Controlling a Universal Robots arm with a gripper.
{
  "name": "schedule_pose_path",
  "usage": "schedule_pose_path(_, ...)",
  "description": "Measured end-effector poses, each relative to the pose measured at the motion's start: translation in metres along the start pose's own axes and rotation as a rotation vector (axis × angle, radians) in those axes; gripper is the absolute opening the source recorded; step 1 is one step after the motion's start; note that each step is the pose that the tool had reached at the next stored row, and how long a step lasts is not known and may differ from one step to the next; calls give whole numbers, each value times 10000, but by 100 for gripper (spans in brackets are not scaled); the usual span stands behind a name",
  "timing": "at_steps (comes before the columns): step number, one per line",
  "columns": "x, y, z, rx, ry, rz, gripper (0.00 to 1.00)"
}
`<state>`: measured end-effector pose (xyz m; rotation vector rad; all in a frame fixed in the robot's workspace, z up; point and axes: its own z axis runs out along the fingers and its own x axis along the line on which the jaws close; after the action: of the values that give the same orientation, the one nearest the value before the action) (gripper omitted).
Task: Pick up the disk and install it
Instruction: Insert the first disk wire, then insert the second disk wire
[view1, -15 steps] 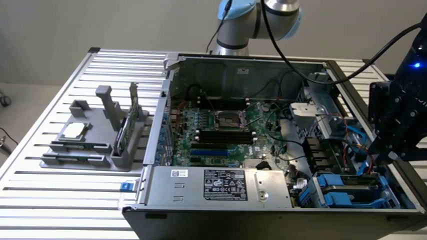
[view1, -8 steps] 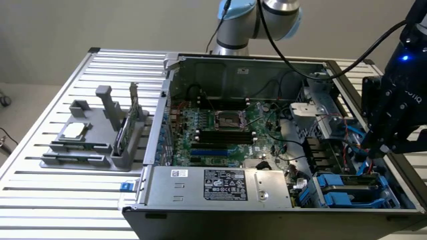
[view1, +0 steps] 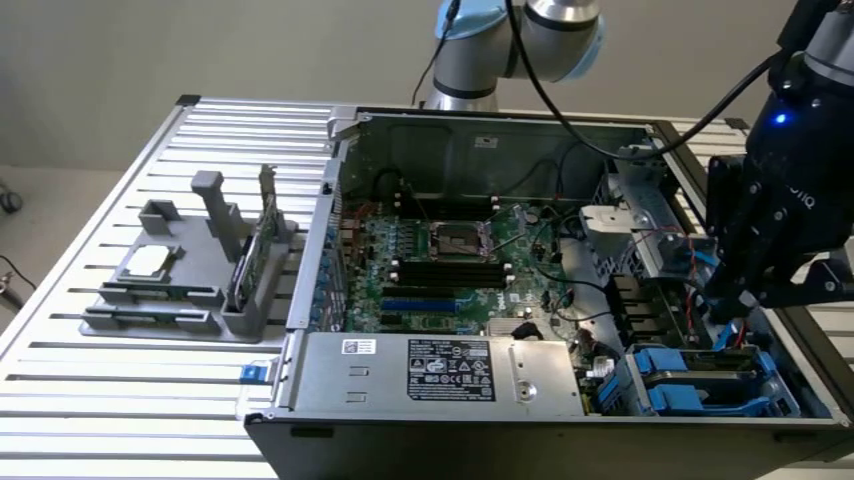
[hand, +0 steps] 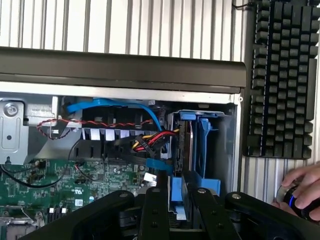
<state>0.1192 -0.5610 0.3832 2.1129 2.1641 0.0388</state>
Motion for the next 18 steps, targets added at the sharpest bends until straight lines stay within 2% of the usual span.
schedule_pose_path(7, 47, -9, 90, 19, -6, 289, 26)
schedule_pose_path(18, 60, -14, 137, 42, 16, 653, 26)
